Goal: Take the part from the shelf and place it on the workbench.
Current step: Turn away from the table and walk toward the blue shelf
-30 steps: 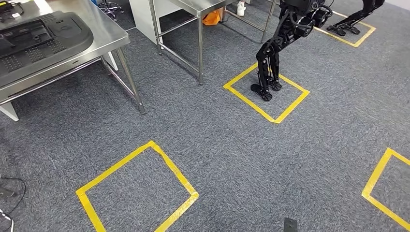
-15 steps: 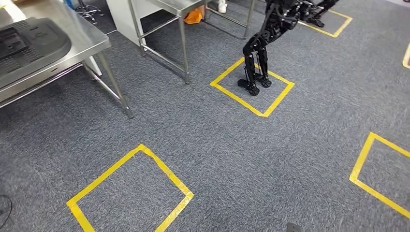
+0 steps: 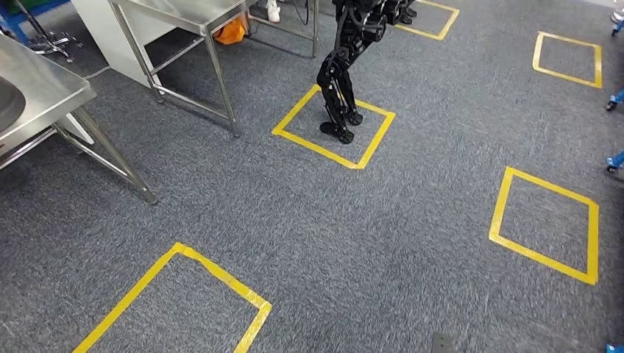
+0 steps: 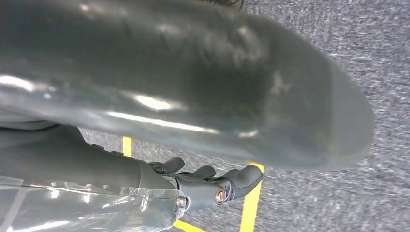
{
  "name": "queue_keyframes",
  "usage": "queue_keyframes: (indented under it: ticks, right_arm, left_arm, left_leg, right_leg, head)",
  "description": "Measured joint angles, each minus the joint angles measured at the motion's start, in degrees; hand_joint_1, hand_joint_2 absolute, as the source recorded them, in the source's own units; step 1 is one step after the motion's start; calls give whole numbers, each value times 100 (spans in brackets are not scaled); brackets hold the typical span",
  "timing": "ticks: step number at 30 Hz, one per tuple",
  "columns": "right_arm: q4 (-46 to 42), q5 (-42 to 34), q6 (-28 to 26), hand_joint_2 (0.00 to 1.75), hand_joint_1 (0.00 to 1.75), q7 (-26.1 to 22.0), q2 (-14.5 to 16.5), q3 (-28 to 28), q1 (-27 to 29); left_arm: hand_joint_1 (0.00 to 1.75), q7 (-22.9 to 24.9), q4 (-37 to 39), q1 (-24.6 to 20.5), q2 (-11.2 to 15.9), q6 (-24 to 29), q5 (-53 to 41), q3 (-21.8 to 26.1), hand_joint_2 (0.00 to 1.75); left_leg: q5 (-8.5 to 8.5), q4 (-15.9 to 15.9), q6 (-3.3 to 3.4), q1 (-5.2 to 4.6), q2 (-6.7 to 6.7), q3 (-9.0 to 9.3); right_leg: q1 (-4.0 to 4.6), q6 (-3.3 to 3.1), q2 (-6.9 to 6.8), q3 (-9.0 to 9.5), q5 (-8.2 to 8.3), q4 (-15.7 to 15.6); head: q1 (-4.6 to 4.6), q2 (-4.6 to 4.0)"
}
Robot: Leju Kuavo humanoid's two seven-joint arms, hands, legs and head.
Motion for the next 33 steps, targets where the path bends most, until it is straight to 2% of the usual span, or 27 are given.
queue_keyframes:
  ticks: [1,2,3,5,6,7,8,9,10,12,13,14,15,17,19,20,22,23,24,25,26,28,29,30,31,32,33]
  right_arm:
    - [0,4,0,0,0,1,-1,1,5]
    - [0,6,-1,0,0,2,-3,1,17]
    - [0,6,-1,0,0,3,-4,2,25]
    - [0,6,-1,0,0,7,-5,5,15]
    - [0,6,-1,0,0,8,-4,7,4]
    - [0,6,0,0,0,9,-4,7,-4]
    - [1,6,0,0,0,9,-4,8,1]
    - [1,5,0,0,0,10,-4,8,11]
    - [2,4,0,0,0,12,-5,9,23]
    - [2,5,0,0,0,15,-8,9,31]
    - [2,6,0,0,0,16,-10,9,24]
    - [2,7,0,0,0,16,-11,10,18]
    - [2,7,0,0,0,17,-11,10,16]
    - [2,6,-1,0,0,20,-15,11,26]
    - [2,6,-2,0,0,23,-17,11,32]
    - [2,6,-2,0,0,26,-18,11,27]
    - [2,6,-1,0,0,31,-20,11,15]
    - [2,6,-1,0,0,36,-20,11,13]
    - [2,6,-1,0,0,39,-20,11,15]
    - [2,6,0,0,0,43,-20,11,17]
    - [2,6,0,0,0,45,-20,11,19]
    - [5,7,0,0,0,45,-19,11,13]
    - [7,10,0,0,0,44,-18,11,4]
    - [9,18,0,0,0,40,-17,11,-2]
    - [12,28,0,0,0,33,-17,11,-4]
    - [15,42,-1,0,0,24,-18,11,2]
    - [20,58,-1,0,0,14,-15,11,12]
  left_arm:
    - [0,2,-2,-2,0,-1,2,0,0]
    - [0,4,-3,-6,0,-2,5,0,0]
    - [0,5,-5,-9,0,-2,7,0,0]
    - [0,5,-7,-6,-1,-2,7,0,0]
    - [0,5,-7,0,-1,-3,9,0,0]
    - [0,5,-7,7,-1,-3,13,0,0]
    - [0,5,-7,11,-1,-4,16,0,0]
    - [0,5,-7,13,-1,-4,20,0,0]
    - [0,5,-7,13,-1,-4,22,0,0]
    - [0,5,-7,11,-1,-4,31,0,0]
    - [0,5,-7,7,-1,-4,35,0,0]
    - [0,5,-8,1,-1,-4,39,0,0]
    - [0,5,-10,-5,-1,-4,41,0,0]
    - [0,5,-16,-14,0,-4,44,0,0]
    - [0,5,-22,-17,1,-4,44,0,0]
    - [0,5,-23,-17,2,-4,43,0,0]
    - [0,6,-24,-11,3,-4,42,0,0]
    - [0,7,-24,-5,3,-4,43,0,0]
    - [0,7,-24,1,4,-4,43,0,0]
    - [0,8,-24,5,4,-4,44,0,0]
    - [0,8,-24,7,4,-4,43,0,0]
    - [0,8,-24,5,5,-4,40,0,0]
    - [0,8,-24,6,5,-4,36,0,0]
    - [0,8,-24,7,6,-4,31,-1,0]
    - [0,9,-24,8,6,-4,27,-1,0]
    - [0,10,-25,8,5,-4,21,-2,0]
    - [0,11,-27,3,5,-4,16,-2,0]
  left_leg:
    - [4,-24,27,-4,42,7]
    - [16,-50,61,-7,99,22]
    - [29,-78,97,0,156,40]
    - [44,-120,150,11,298,67]
    - [39,-124,166,4,369,72]
    - [31,-124,176,-2,443,73]
    - [22,-122,180,-6,512,77]
    - [9,-121,177,-8,573,87]
    - [-6,-121,168,-7,627,105]
    - [-47,-123,134,-7,726,161]
    - [-69,-122,108,-15,763,186]
    - [-85,-126,81,-24,794,206]
    - [-96,-135,51,-31,821,223]
    - [-115,-158,-13,-30,863,262]
    - [-250,7,-73,-22,735,231]
    - [-405,258,-91,-19,631,129]
    - [-788,1054,-101,-24,475,-250]
    - [-890,1390,-100,-28,457,-427]
    - [-882,1557,-96,-31,448,-532]
    - [-754,1490,-87,-30,442,-532]
    - [-537,1206,-76,-26,422,-430]
    - [-121,415,-52,-1,221,-136]
    - [-16,146,-40,12,115,-47]
    - [15,6,-23,14,37,-11]
    - [1,-27,2,5,33,-9]
    - [7,-35,37,2,86,-7]
    - [17,-60,74,0,144,10]
  right_leg:
    - [-15,34,55,-15,7,-6]
    - [-28,66,49,-20,1,5]
    - [-29,95,-27,-46,-49,77]
    - [-26,141,-296,-260,-323,549]
    - [-28,165,-407,-444,-507,921]
    - [-38,187,-462,-629,-658,1286]
    - [-49,203,-491,-758,-724,1541]
    - [-59,211,-509,-792,-679,1599]
    - [-66,211,-531,-707,-527,1422]
    - [-58,186,-672,-308,-129,623]
    - [-38,154,-744,-138,-2,270]
    - [-16,118,-794,-40,48,57]
    - [9,82,-810,-17,32,-15]
    - [19,8,-722,-19,41,-42]
    - [-5,-57,-647,9,68,-95]
    - [-19,-86,-609,22,81,-117]
    - [-11,-119,-520,24,81,-123]
    - [-5,-126,-465,28,77,-121]
    - [-1,-130,-403,36,73,-118]
    - [-1,-129,-337,47,68,-114]
    - [-3,-122,-271,62,60,-107]
    - [-1,-84,-148,62,28,-61]
    - [0,-57,-88,42,14,-33]
    - [-1,-28,-36,14,5,-13]
    - [-6,7,20,-11,6,-2]
    - [-22,40,72,-21,11,-12]
    - [-30,69,50,-26,-6,11]
  head:
    - [3,0]
    - [4,0]
    - [21,0]
    - [87,0]
    - [125,0]
    - [148,0]
    - [163,0]
    - [178,0]
    - [194,0]
    - [231,0]
    - [240,0]
    - [241,0]
    - [232,0]
    - [207,0]
    - [179,0]
    - [155,0]
    - [96,0]
    - [75,0]
    - [60,0]
    - [48,0]
    - [37,0]
    - [3,0]
    - [-5,0]
    - [-9,0]
    - [-6,0]
    - [3,0]
    - [7,0]
